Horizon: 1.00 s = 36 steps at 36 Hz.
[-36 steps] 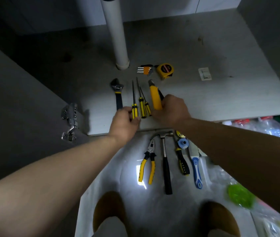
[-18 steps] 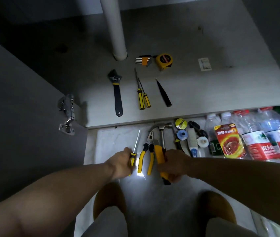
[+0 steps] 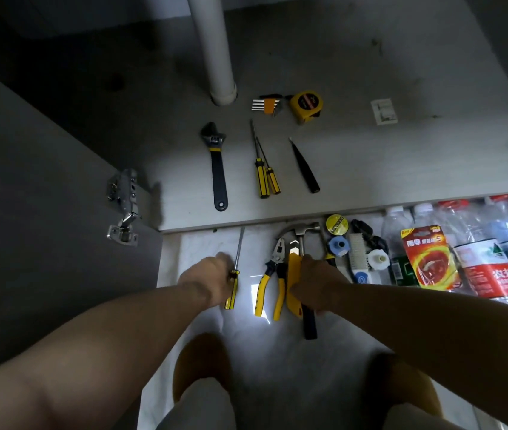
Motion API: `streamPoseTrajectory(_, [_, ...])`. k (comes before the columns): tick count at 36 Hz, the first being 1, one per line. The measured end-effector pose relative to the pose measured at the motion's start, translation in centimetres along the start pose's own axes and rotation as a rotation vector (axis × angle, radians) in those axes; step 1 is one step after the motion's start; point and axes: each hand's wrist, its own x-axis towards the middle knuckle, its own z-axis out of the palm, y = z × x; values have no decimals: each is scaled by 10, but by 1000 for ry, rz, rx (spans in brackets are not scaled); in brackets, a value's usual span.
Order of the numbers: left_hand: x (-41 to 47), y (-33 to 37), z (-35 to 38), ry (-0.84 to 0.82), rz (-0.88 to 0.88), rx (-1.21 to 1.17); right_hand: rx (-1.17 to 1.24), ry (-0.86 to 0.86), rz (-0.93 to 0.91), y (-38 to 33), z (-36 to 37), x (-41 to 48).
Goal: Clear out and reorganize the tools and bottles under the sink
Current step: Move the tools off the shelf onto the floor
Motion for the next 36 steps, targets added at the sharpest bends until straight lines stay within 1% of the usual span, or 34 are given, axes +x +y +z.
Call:
streamPoseTrajectory(2, [-9, 2, -16, 124, 193, 149, -22, 82, -121, -5, -10, -6])
streamPoseTrajectory(4, [-19, 7, -34, 233, 422, 242, 51, 175, -278, -11, -24, -13])
streamPoseTrajectory(5, [-23, 10, -42, 302, 506, 260, 95, 223, -368, -14, -32, -17])
streamPoseTrajectory(6, [-25, 14, -48, 385, 554, 246, 118, 277, -456, -16, -41, -21])
streamPoseTrajectory(7, [-26, 19, -53, 473, 566, 200, 117, 345, -522, -17, -51, -23])
streamPoseTrajectory(8, [-25, 24, -58, 562, 548, 134, 109, 425, -560, -19, -61, -25])
streamPoseTrajectory(10, [-18, 34, -68, 717, 429, -9, 124, 585, -564, -20, -80, -23])
streamPoseTrajectory(12, [-7, 40, -81, 809, 224, -137, 150, 682, -483, -22, -97, -15])
streamPoseTrajectory(13, [-1, 42, -88, 820, 109, -191, 150, 706, -427, -22, -104, -10])
streamPoseTrajectory(15, [12, 44, -100, 768, -87, -267, 142, 715, -314, -24, -116, 2])
streamPoseTrajectory(17, [22, 44, -110, 701, -183, -305, 142, 698, -232, -25, -124, 13])
streamPoseTrajectory(19, [31, 45, -116, 672, -206, -334, 119, 689, -188, -25, -128, 22])
streamPoseTrajectory(22, [37, 48, -121, 652, -233, -406, 55, 691, -169, -25, -130, 30])
streamPoseTrajectory(24, [38, 51, -123, 617, -287, -442, 63, 682, -157, -27, -129, 31])
streamPoseTrajectory(27, [40, 53, -125, 532, -376, -468, 90, 658, -167, -27, -127, 25])
streamPoseTrajectory(30, [39, 47, -126, 439, -388, -523, 100, 625, -184, -21, -121, 13])
streamPoseTrajectory(32, [34, 43, -128, 382, -389, -519, 84, 591, -181, -15, -117, 5])
streamPoseTrajectory(36, [18, 43, -133, 240, -364, -421, 43, 485, -188, -4, -112, -12])
